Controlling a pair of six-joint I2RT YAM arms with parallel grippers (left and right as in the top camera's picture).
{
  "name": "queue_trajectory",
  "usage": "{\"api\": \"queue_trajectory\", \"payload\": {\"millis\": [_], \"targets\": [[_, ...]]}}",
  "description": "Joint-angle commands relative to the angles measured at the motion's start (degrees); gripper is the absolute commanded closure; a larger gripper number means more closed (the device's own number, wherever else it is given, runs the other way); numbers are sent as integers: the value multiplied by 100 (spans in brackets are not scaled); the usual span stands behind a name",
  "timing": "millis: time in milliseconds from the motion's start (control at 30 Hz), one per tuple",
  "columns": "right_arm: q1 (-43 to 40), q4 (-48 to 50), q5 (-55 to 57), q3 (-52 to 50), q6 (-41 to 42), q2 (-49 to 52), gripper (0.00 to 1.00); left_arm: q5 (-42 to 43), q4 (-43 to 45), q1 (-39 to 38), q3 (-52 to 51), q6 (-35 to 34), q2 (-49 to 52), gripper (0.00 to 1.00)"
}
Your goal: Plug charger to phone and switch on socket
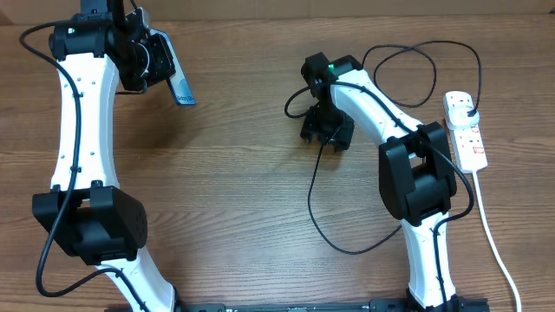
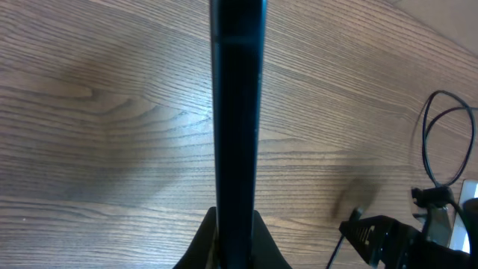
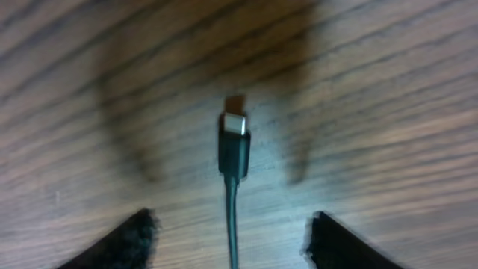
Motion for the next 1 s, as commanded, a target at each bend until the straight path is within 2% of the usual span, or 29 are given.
{"api": "queue_trajectory", "payload": {"millis": [0,67,133,233,333,467,533,700,967], "targets": [[37,192,94,-243,52,4,42,149,17,15,76,111,-46,96],[37,376,149,-358,50,4,45,149,20,15,76,111,-46,96],[37,459,225,-393,50,4,55,146,22,15,76,111,-46,96],[37,516,321,-417,48,9,56,146,22,15,76,111,-46,96],[37,549,461,-463,4,9,64,146,22,15,76,111,-46,96],[37,588,455,-557,-13,9,66,146,26,15,76,114,-46,96],[37,588,455,-570,-13,9,73,146,26,15,76,111,-46,96],[35,588,452,-570,-15,9,78,149,24,15,76,111,-46,96],[31,590,457,-573,-105,9,78,149,22,15,76,111,-46,96]]}}
